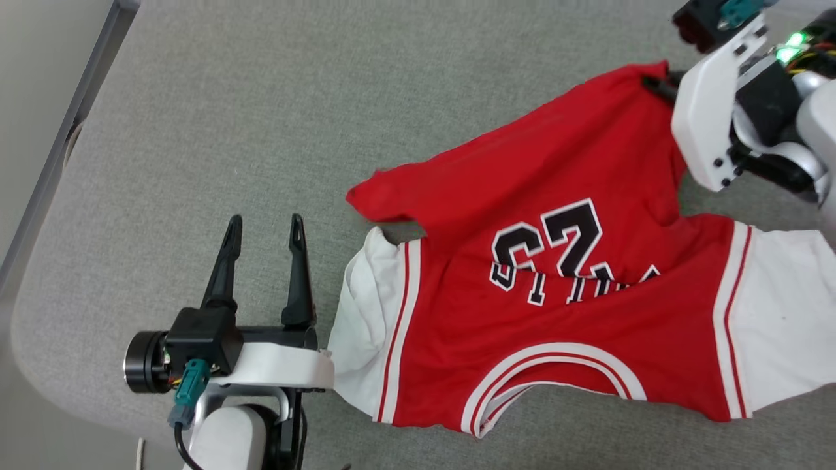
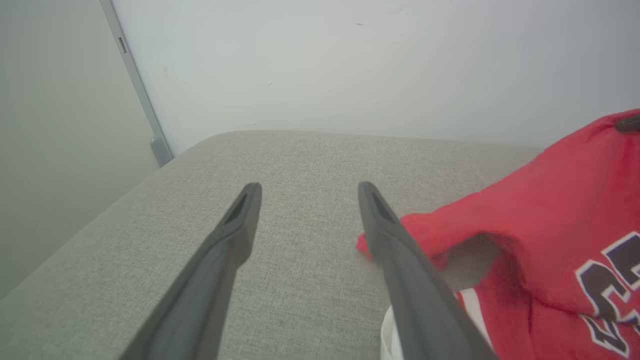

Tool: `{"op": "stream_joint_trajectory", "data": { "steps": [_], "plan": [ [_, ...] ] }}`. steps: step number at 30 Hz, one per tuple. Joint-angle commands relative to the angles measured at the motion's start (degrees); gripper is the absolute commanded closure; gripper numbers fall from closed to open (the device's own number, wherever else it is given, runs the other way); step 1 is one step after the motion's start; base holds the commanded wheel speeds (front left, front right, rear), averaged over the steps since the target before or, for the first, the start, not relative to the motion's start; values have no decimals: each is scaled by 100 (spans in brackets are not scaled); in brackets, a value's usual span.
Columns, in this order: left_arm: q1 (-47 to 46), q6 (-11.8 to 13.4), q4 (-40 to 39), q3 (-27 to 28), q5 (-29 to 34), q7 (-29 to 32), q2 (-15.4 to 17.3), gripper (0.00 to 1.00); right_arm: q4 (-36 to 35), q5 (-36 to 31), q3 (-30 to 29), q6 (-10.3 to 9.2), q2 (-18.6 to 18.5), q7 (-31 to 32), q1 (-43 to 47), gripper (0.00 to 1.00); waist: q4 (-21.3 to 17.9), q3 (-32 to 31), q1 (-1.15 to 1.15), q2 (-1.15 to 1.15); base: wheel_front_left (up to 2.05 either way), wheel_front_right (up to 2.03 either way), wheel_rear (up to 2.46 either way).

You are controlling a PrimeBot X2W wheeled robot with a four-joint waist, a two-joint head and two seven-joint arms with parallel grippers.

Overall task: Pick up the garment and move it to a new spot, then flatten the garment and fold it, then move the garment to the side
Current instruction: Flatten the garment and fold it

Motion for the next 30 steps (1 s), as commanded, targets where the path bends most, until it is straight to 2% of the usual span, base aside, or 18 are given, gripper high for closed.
{"op": "stream_joint_trajectory", "data": {
  "steps": [1,9,12,17,21,30],
  "plan": [
    [109,-25,22,54,41,-16,-3,0,-33,84,-9,-8,-141,-164,-50,100,-152,-187,0,0,0,0,0],
    [322,-143,81,174,152,-16,-5,0,37,462,-348,-8,-899,-702,146,100,-405,-485,0,0,0,0,0],
    [353,-181,110,213,194,-16,-5,0,282,624,-580,-8,-1197,-835,354,100,-442,-522,0,0,0,0,0],
    [387,-215,155,236,221,-16,-5,0,966,758,-899,-8,-1484,-997,808,100,-483,-562,0,0,0,0,0],
    [384,-247,207,249,236,-16,-4,0,1575,758,-1057,-9,-1438,-1135,1167,100,-497,-554,0,0,0,0,0],
    [280,-306,335,262,276,-17,-5,0,2696,871,-1330,-8,-754,-1458,1622,100,-516,-498,0,0,0,0,0]
  ]
}}
